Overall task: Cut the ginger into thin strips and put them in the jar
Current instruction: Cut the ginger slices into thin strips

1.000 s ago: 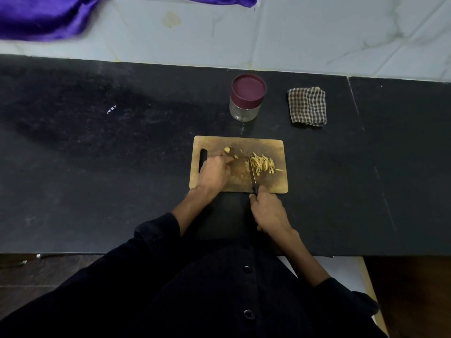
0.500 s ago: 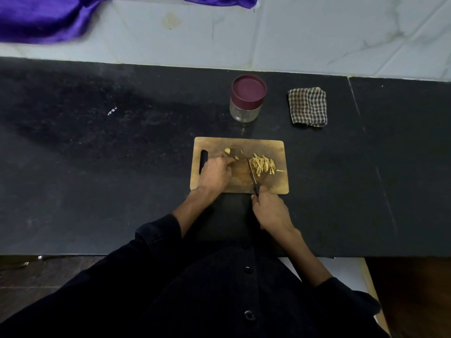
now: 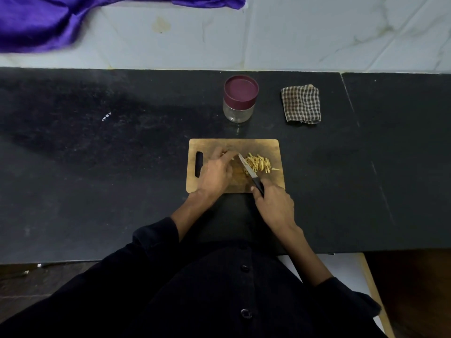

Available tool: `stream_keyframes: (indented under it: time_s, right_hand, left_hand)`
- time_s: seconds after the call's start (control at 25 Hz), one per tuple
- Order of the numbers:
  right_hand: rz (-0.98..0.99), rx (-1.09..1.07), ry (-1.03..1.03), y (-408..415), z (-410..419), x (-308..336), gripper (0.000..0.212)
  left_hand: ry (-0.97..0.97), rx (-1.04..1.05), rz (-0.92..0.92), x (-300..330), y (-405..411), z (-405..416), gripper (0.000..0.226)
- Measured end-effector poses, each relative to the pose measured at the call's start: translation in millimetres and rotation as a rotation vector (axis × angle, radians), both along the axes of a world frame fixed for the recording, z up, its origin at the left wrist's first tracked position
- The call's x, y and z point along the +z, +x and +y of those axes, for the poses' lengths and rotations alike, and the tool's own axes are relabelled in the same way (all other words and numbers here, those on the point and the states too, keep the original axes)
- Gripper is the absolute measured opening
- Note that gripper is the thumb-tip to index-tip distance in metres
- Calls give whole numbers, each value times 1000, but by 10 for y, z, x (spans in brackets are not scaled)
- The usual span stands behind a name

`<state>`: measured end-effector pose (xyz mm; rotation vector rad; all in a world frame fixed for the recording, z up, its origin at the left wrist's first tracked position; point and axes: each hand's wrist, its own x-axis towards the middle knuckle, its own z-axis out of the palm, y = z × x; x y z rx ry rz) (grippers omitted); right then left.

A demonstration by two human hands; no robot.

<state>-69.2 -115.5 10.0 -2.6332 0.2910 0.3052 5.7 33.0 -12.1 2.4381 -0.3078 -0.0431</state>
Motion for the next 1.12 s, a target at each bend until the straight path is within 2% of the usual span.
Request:
stream_keyframes:
  time_s: [0.44, 0.6, 0.76, 0.88, 1.12]
  right_hand:
    - [-64, -14, -20, -16, -13, 61, 23]
    - [-45, -21, -15, -14, -33, 58, 25]
    - [-3, -55, 36, -14, -63, 35, 34]
    - [0, -57, 77, -5, -42, 37, 35]
    - [12, -39, 87, -2, -14, 50, 34]
  left_hand:
    - [318, -199, -20, 140, 11, -161, 43]
    - [179, -197, -18, 94, 130, -161, 45]
    - [10, -71, -6, 19, 229, 2, 40]
    - [-1, 53, 19, -68, 254, 127, 34]
    - [47, 113, 18, -97, 281, 98, 28]
